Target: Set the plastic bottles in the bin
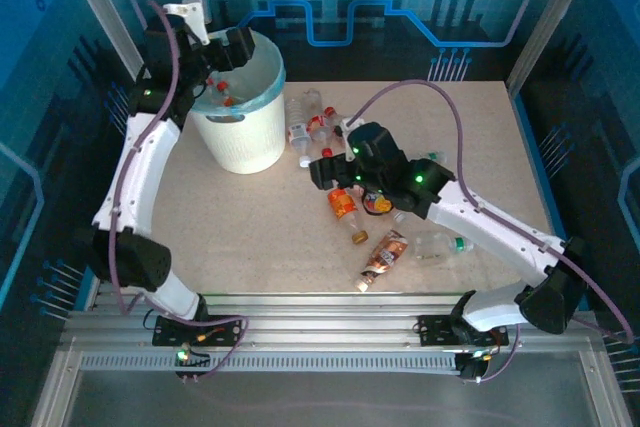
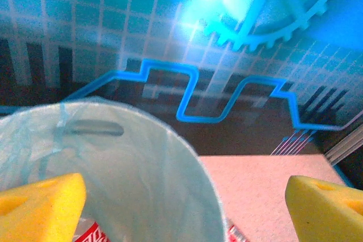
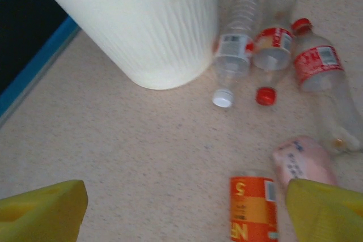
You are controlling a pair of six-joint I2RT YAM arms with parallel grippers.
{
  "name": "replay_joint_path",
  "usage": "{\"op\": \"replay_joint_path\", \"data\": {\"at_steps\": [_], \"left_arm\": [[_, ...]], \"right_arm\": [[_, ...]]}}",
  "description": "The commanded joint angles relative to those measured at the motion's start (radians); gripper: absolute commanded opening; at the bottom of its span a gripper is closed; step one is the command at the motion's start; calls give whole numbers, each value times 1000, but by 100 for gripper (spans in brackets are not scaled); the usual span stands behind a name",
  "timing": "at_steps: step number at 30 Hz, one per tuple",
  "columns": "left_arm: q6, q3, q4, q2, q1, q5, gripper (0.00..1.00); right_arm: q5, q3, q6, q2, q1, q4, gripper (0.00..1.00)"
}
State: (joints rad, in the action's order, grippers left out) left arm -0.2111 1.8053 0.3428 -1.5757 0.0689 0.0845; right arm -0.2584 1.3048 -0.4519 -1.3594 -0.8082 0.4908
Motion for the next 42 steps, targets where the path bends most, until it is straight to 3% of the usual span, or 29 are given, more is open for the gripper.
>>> {"op": "replay_joint_path", "data": {"at_steps": [1, 7, 12, 18, 23, 31, 42], "left_arm": [[-16, -55, -20, 125, 21, 31, 91], [107, -197, 3, 281, 200, -19, 90], [119, -342, 20, 349, 366, -13, 89], [15, -505, 18, 358, 480, -18, 88], [-88, -605, 2, 327, 557, -16, 87], [-190, -702, -27, 291, 604, -43, 86], [-219, -704, -11, 258, 610, -105, 86]], "right_arm": [[-26, -69, 50, 53, 51, 56, 89], [1, -202, 108, 100, 158, 76, 86], [29, -289, 195, 90, 258, 65, 86], [127, -258, 295, -32, 342, 104, 86], [107, -246, 310, -136, 352, 84, 89], [102, -234, 311, -275, 354, 65, 87], [116, -193, 321, -394, 362, 72, 79]]}}
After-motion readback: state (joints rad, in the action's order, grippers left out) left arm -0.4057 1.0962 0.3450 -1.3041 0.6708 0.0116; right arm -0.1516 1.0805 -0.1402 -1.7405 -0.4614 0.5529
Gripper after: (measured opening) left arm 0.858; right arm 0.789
